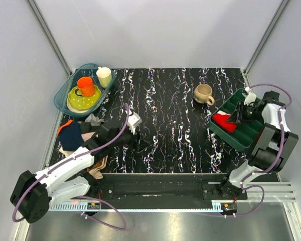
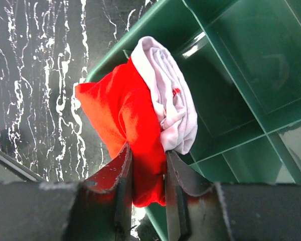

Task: Roll the underwear
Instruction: Place the underwear in the storage box.

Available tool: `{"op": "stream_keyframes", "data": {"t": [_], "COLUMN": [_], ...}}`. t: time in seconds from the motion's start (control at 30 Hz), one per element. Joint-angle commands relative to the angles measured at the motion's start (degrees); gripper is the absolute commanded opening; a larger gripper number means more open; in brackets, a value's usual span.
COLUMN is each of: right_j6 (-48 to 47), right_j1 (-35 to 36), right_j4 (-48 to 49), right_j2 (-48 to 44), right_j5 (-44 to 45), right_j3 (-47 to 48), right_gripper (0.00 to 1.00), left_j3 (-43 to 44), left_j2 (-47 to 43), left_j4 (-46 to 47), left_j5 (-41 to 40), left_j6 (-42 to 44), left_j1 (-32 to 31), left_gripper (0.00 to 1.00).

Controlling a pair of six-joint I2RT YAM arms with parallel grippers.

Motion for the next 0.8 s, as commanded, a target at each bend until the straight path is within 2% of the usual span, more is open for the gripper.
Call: {"op": "stream_keyframes", "data": {"t": [0.0, 0.43, 0.77], "right_j6": [0.3, -4.1, -7.7], "right_j1": [-0.2, 0.2, 6.1], "right_j4": [2.7, 3.9, 3.3], "right_j2": [2.0, 0.6, -2.2], "right_j5": [1.9, 5.9, 10.7], "right_j3": [-1.7, -6.1, -8.6], "right_gripper": [0.00, 0.00, 0.00], "left_j3": [-0.4, -0.7, -0.7], "left_j2": [0.7, 0.9, 0.7], "left_j4": [3.1, 3.6, 3.7], "left_j5": [-1.0, -0.8, -0.4], "left_j6": [0.6, 0.8, 0.6], "left_j1": [-0.5, -0.7, -0.9], "left_gripper": [0.65, 0.65, 0.65]}}
